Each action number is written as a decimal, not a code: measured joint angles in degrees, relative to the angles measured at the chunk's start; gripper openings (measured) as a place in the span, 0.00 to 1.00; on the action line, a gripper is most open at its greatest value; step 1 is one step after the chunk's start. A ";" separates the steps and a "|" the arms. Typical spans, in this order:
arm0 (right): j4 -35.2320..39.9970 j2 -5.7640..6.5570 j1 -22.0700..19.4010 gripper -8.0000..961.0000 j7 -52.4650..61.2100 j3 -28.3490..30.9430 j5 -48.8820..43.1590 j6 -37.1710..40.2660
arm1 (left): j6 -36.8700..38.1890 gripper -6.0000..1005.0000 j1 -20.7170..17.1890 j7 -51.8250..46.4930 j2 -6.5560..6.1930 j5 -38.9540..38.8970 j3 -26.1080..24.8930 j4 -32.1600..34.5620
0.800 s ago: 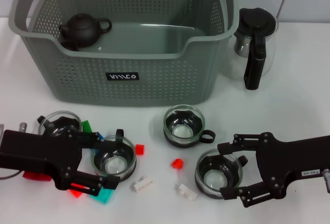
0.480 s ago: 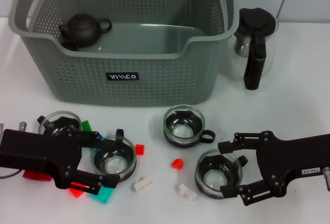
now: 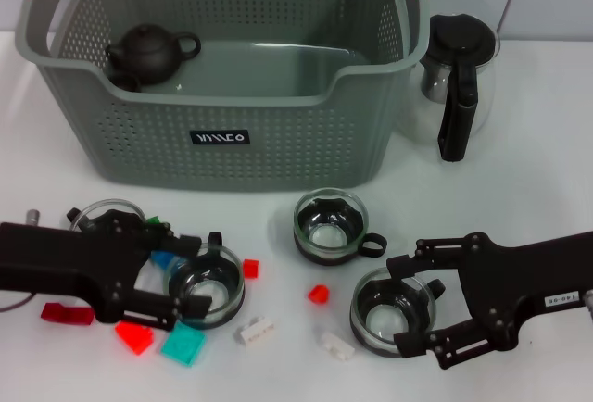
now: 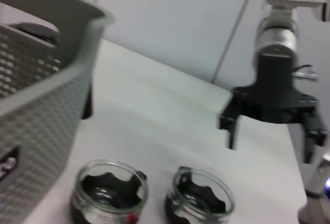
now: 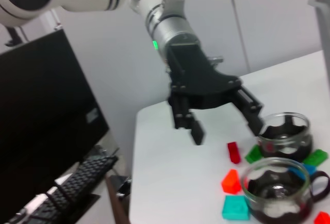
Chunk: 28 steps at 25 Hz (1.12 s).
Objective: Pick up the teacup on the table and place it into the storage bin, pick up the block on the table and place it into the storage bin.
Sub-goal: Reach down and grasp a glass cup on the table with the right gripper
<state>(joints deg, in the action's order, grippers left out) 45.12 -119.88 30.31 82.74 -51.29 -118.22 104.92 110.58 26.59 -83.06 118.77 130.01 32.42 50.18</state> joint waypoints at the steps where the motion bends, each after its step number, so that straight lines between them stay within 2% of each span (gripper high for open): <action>1: 2.50 0.04 0.76 0.98 4.16 -0.44 -0.03 1.69 | 0.02 0.86 0.16 -0.60 -0.31 -0.35 -1.49 0.00; 4: 5.01 0.23 1.65 0.98 8.98 -0.84 -0.32 2.78 | 0.04 0.86 0.28 -0.67 -0.47 -0.68 -2.21 -0.01; 8: 8.22 1.19 4.10 0.98 16.48 -0.89 -1.20 5.92 | 0.36 0.86 0.45 -0.70 -0.64 -1.86 -2.98 -0.07; 15: 5.11 3.06 7.72 0.98 23.31 0.33 -1.00 8.33 | -0.04 0.86 0.46 -0.70 -0.44 -2.18 -4.03 -0.48; 18: 3.90 3.81 9.52 0.98 25.27 -1.64 -3.04 8.55 | -0.60 0.86 0.48 -0.69 -0.37 -2.23 -4.43 -0.70; 21: 4.79 3.61 10.93 0.98 26.27 -5.14 -7.08 8.30 | -1.11 0.86 0.47 -0.48 -0.26 -2.24 -4.41 -1.01; 28: 10.88 1.72 16.05 0.97 28.83 -8.67 -20.06 7.93 | -2.55 0.86 0.43 -0.32 -0.17 -2.24 -4.39 -1.46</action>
<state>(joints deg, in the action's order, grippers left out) 56.00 -118.16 46.36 111.57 -59.96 -138.28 112.84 108.03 27.02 -83.38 118.60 127.78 28.04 48.72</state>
